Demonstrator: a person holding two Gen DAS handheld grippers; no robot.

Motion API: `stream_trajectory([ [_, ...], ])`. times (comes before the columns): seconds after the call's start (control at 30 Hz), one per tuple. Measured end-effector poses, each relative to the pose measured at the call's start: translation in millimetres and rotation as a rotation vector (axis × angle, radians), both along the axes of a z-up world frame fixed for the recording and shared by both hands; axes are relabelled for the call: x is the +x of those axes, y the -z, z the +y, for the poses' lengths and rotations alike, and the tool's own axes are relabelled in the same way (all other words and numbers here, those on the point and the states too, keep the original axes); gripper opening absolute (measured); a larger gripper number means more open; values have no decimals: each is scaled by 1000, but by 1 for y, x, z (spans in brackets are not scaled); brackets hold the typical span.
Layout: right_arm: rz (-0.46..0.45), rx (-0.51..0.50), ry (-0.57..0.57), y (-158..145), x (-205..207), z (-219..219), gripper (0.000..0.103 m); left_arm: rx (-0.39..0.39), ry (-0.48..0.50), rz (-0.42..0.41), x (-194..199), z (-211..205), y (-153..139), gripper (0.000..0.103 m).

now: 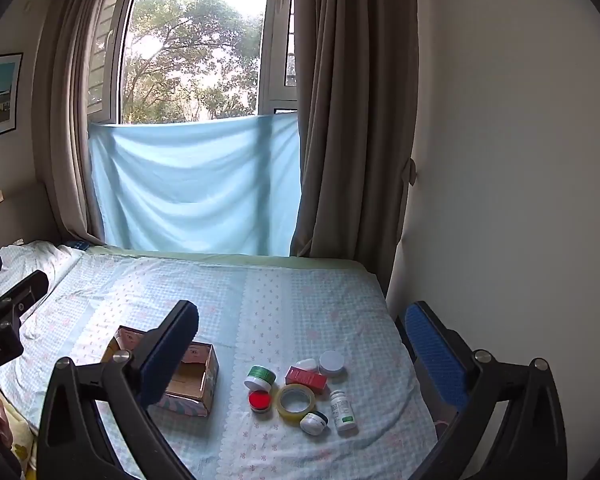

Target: Organize rigid objects

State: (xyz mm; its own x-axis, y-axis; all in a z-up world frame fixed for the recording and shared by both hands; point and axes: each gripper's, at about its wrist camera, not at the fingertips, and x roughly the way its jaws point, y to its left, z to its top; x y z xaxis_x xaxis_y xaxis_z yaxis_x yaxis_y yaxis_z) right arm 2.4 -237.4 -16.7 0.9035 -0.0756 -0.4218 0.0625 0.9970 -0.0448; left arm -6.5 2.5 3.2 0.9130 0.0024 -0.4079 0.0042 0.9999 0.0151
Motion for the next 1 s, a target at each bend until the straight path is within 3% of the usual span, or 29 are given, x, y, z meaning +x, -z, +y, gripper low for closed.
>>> stream_trajectory([
  [1.0, -1, 24, 18, 1, -1, -2, 103, 32, 10, -26, 3, 2, 2, 103],
])
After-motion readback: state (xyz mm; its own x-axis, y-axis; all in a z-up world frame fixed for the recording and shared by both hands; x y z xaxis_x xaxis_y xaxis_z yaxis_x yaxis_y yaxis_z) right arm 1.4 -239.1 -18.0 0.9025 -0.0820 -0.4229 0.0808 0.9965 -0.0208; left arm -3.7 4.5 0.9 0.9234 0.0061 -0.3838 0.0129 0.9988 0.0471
